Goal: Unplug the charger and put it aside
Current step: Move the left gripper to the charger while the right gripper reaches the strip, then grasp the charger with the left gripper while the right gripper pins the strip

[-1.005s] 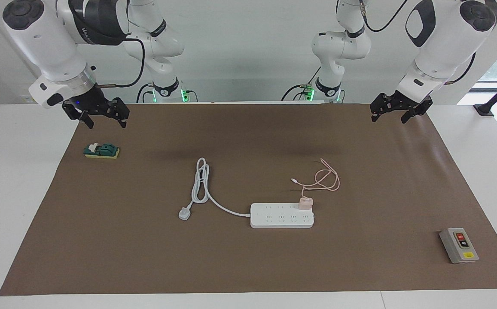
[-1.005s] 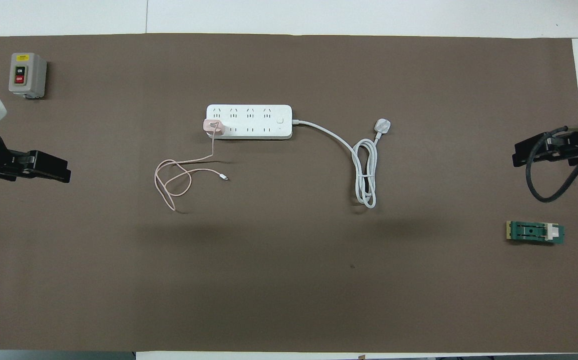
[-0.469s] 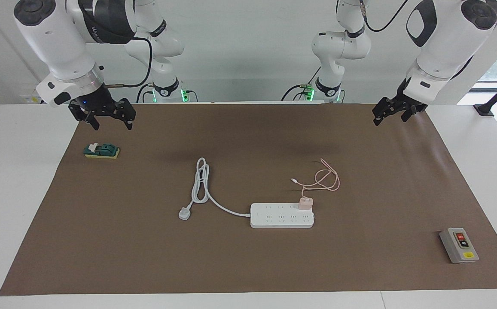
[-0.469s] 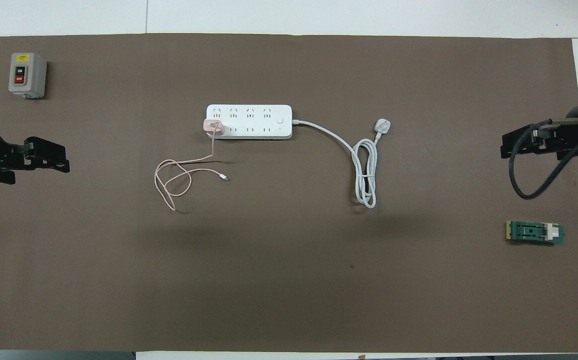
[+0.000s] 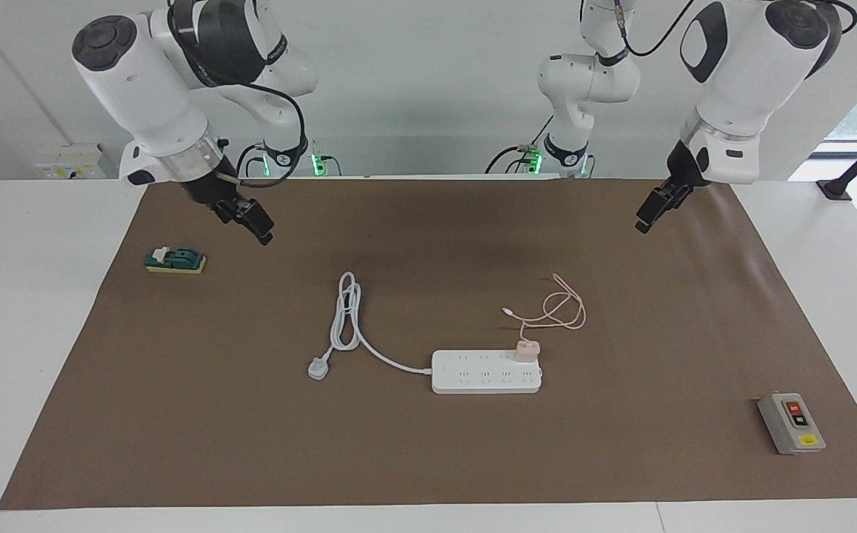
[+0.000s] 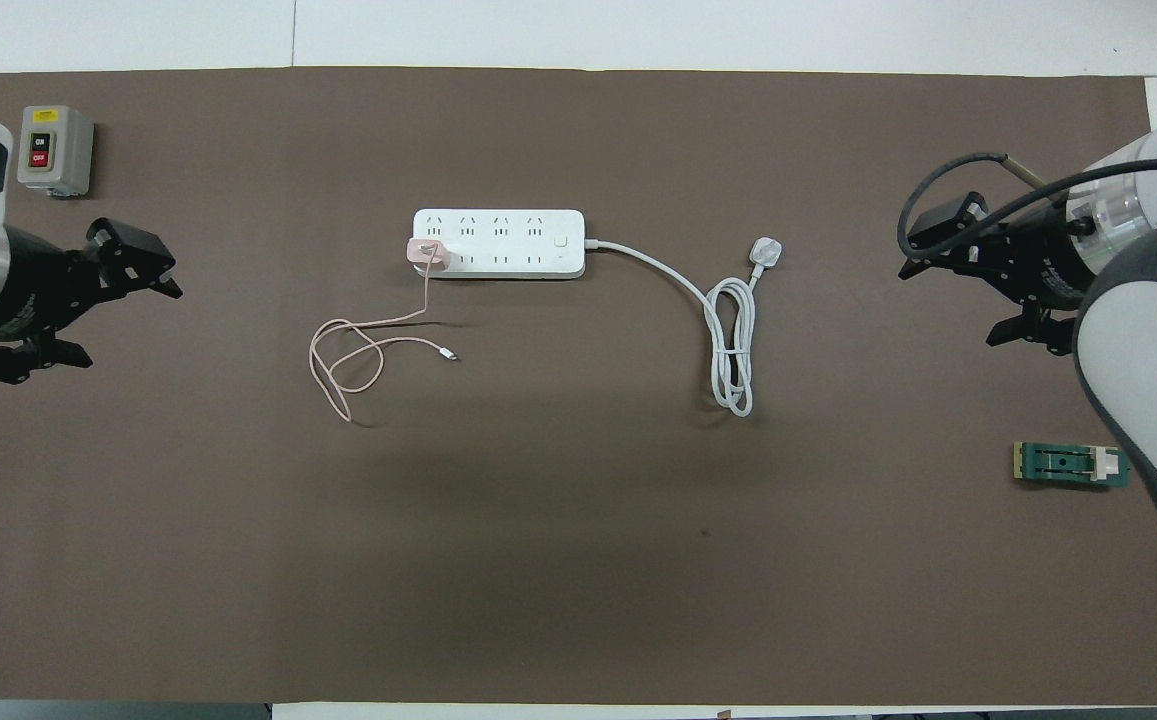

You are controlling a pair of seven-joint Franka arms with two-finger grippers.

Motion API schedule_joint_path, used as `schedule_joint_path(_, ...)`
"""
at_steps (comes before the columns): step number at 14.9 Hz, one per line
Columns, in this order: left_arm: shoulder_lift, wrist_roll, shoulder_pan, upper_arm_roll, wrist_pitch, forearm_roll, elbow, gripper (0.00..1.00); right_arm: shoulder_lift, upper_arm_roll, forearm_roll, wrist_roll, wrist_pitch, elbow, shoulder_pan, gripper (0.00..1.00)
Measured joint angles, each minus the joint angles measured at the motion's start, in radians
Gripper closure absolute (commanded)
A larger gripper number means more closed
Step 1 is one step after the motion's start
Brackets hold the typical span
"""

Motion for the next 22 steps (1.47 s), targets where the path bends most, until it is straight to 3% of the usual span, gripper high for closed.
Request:
schedule_joint_path(5, 0.236, -0.362, -0.064, -0.002, 0.051, -0.025, 0.177, 0.00, 0.103, 0.002, 0.193, 0.491, 0.080, 0.040, 0.050, 0.00)
schedule_joint_path(6, 0.339, -0.453, -0.070, -0.001, 0.051, -0.048, 0.276, 0.00, 0.130, 0.003, 0.212, 0.631, 0.128, 0.040, 0.094, 0.00)
schedule_joint_path(11, 0.554, -0.654, -0.113, 0.009, 0.044, -0.067, 0.469, 0.00, 0.206, 0.007, 0.332, 0.992, 0.357, 0.001, 0.212, 0.00)
schedule_joint_path(15, 0.633, -0.777, -0.148, 0.010, 0.074, -0.082, 0.543, 0.00, 0.299, 0.006, 0.414, 0.909, 0.473, -0.007, 0.220, 0.00)
schedule_joint_path(17, 0.636, -0.806, -0.164, 0.011, 0.097, -0.091, 0.535, 0.00, 0.345, 0.007, 0.415, 0.838, 0.535, 0.002, 0.247, 0.00)
schedule_joint_path(22, 0.633, -0.887, -0.188, 0.013, 0.197, -0.092, 0.462, 0.00, 0.486, 0.007, 0.418, 0.734, 0.584, 0.134, 0.257, 0.00)
